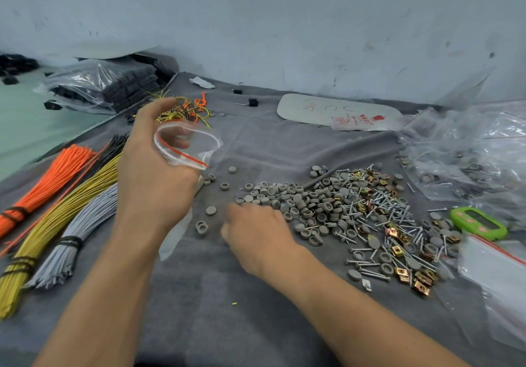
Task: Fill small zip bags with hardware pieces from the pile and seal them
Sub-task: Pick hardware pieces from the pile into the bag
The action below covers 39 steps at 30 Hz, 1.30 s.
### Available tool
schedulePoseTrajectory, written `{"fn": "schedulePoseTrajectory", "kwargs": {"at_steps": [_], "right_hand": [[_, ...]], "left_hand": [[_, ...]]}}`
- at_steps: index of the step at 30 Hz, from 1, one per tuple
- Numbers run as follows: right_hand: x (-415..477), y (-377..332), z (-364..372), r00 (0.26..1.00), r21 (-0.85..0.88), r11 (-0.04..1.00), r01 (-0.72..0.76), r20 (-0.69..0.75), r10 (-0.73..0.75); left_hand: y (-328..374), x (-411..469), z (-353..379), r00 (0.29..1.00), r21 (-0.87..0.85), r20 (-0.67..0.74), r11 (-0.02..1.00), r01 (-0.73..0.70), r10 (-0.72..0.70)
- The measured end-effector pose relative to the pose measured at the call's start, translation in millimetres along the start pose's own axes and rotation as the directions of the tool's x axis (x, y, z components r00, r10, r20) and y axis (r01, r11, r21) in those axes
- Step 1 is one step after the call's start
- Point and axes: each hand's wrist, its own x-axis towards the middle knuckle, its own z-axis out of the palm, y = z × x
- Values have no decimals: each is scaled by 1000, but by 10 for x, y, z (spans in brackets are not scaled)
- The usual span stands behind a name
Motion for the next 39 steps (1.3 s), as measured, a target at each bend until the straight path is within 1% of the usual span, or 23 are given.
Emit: {"fn": "schedulePoseTrajectory", "kwargs": {"at_steps": [2, 3, 4, 5, 6, 8, 9, 12, 14, 16, 18, 20, 22, 23, 24, 25, 26, 28, 30, 32, 34, 37, 39], "right_hand": [[-11, 196, -65, 985, 10, 985, -172, -2, 172], [-41, 272, -103, 976, 5, 977, -213, -54, 213], [-62, 313, -121, 968, -15, 976, -218, -134, 214], [-63, 303, -127, 964, -29, 981, -191, -195, 182], [-51, 245, -113, 968, -1, 991, -133, -216, 129], [37, 36, -45, 984, 132, 991, 21, -179, 3], [99, -83, 9, 989, 198, 978, 64, -141, -36], [208, -321, 133, 993, 262, 959, 110, -77, -93], [218, -286, 169, 989, 197, 971, 132, -89, -117], [210, -104, 138, 985, 63, 988, 142, -110, -135], [192, 157, 77, 992, -80, 995, 67, -100, -75], [178, 408, -8, 993, -167, 985, -48, -113, 30], [218, 558, -87, 980, -183, 974, -136, -168, 105], [276, 600, -125, 972, -150, 978, -147, -204, 115], [370, 624, -157, 967, -94, 988, -124, -234, 99], [497, 633, -169, 967, -24, 998, -53, -252, 45], [644, 619, -170, 973, 54, 997, 48, -228, -34], [941, 528, -145, 978, 125, 973, 196, -98, -185], [1182, 380, -56, 964, 106, 962, 250, 66, -258], [1329, 316, 45, 939, 118, 945, 304, 130, -318], [1381, 293, 59, 930, 81, 937, 338, 122, -346], [1305, 317, -18, 938, 156, 939, 308, 113, -327], [1190, 391, -72, 943, 72, 950, 304, 116, -311]], "left_hand": [[5, -9, -11, 1000, 1, -15, 1000, 10, -10], [8, -13, -15, 1000, 3, -20, 1000, 18, -18], [8, -14, -19, 999, 6, -22, 1000, 27, -27], [5, -11, -17, 999, 10, -22, 999, 34, -34], [2, -12, -12, 999, 15, -19, 999, 39, -39], [-8, -6, 6, 999, 24, -10, 999, 32, -32], [-14, -1, 21, 1000, 38, 0, 999, 22, -22], [-42, 6, 73, 998, 116, 58, 993, -14, 7], [-86, 4, 115, 995, 164, 104, 986, -18, 1], [-140, -3, 151, 988, 187, 151, 982, -16, -13], [-184, -21, 186, 976, 185, 210, 983, 13, -53], [-197, -77, 247, 952, 148, 290, 988, 55, -96], [-183, -152, 339, 918, 153, 380, 987, 58, -113], [-180, -185, 388, 898, 182, 423, 982, 47, -121], [-189, -209, 432, 883, 213, 449, 976, 41, -135], [-211, -225, 461, 880, 241, 449, 969, 51, -158], [-242, -231, 472, 883, 272, 427, 959, 81, -195], [-302, -247, 462, 889, 326, 364, 932, 158, -278], [-350, -252, 440, 897, 335, 327, 924, 186, -299], [-349, -251, 425, 904, 336, 307, 922, 190, -299], [-331, -244, 423, 900, 349, 314, 918, 187, -302], [-335, -255, 421, 880, 377, 357, 910, 171, -313], [-348, -255, 411, 875, 355, 366, 917, 183, -317]]}}
